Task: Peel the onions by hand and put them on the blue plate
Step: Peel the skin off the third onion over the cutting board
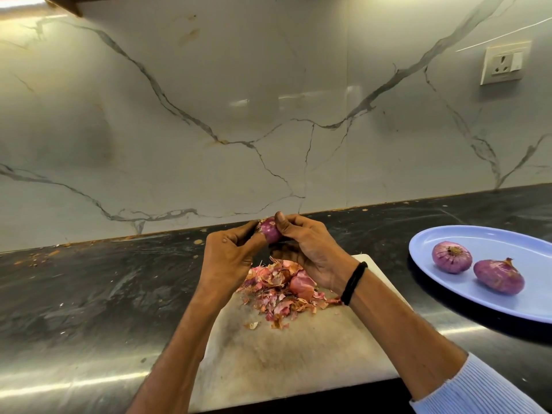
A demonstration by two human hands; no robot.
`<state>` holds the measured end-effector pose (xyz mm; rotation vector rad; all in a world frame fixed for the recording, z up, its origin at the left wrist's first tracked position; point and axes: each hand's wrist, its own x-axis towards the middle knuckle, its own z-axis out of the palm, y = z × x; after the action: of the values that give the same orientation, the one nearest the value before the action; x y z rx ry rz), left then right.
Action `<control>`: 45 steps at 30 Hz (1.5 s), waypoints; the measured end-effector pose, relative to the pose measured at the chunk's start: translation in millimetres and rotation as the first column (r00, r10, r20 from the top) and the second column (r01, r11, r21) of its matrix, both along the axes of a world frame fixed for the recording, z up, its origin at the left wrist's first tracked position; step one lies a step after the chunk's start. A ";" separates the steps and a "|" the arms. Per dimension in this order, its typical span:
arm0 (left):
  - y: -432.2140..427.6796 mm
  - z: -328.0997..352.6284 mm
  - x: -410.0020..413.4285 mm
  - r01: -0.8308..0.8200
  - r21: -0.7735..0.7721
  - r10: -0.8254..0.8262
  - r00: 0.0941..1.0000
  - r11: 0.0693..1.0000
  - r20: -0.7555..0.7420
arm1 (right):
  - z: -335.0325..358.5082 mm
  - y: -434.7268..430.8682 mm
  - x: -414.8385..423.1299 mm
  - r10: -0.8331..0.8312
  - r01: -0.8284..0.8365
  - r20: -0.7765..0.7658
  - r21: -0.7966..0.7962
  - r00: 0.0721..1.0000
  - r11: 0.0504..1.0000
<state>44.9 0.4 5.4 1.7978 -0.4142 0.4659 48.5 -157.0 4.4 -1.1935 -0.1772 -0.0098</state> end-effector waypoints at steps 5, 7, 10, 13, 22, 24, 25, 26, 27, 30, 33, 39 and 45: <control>1.5 -0.1 -1.1 0.025 0.040 -0.025 1.000 0.999 0.010 | -0.5 -0.4 0.4 -0.010 0.010 0.009 -0.008 1.000 1.000; 2.4 -0.9 -0.1 0.018 0.048 -0.019 1.000 0.999 0.019 | -0.2 -1.1 0.6 -0.017 0.017 0.000 0.005 1.000 1.000; 3.9 -0.9 1.5 -0.008 0.000 0.008 1.000 1.000 0.012 | 2.0 -3.7 -0.3 -0.027 0.027 -0.002 0.025 1.000 0.999; 2.4 0.5 0.1 0.003 -0.004 -0.003 1.000 1.000 0.007 | 1.9 -3.1 -0.7 -0.036 0.036 0.005 0.011 0.999 0.999; 0.5 0.7 -0.6 0.020 0.012 -0.020 0.999 1.000 -0.028 | -2.0 -0.4 1.3 -0.044 0.044 -0.004 -0.014 0.999 0.999; 2.4 -0.3 0.4 0.019 0.041 -0.018 0.999 0.999 -0.026 | -2.4 -0.1 1.5 -0.042 0.041 -0.010 -0.024 0.999 0.999; 3.0 -0.7 1.1 0.023 0.054 -0.021 0.999 0.998 -0.030 | -2.7 0.0 1.4 -0.039 0.039 -0.015 -0.024 0.999 0.999; 3.5 -1.1 1.7 0.026 0.063 -0.024 0.999 0.998 -0.033 | -2.7 0.1 1.4 -0.035 0.035 -0.021 -0.019 0.999 0.999; 3.5 -1.5 2.2 0.032 0.069 -0.030 0.999 0.997 -0.033 | -2.8 0.1 1.1 -0.029 0.029 -0.027 -0.012 0.999 1.000; 2.3 -1.4 1.2 0.044 0.091 -0.042 0.999 0.995 -0.021 | -2.7 0.2 0.6 -0.017 0.017 -0.038 0.000 0.999 1.000; 0.5 -1.2 0.3 0.046 0.095 -0.046 0.999 0.994 -0.012 | -1.0 -0.4 0.6 -0.019 0.020 -0.044 0.011 0.999 1.000; 4.5 -4.1 8.7 -0.021 -0.052 0.019 0.999 0.998 -0.047 | 5.4 -4.1 1.6 -0.018 0.032 -0.104 0.137 0.994 0.990; 5.0 -7.4 9.9 -0.087 -0.073 0.085 0.996 0.994 -0.021 | 4.3 -5.5 1.0 0.011 0.021 -0.148 0.213 0.989 0.977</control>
<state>54.8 5.4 -2.0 1.7517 -0.3045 0.5189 49.5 -162.5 8.7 -0.9754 -0.0408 0.0544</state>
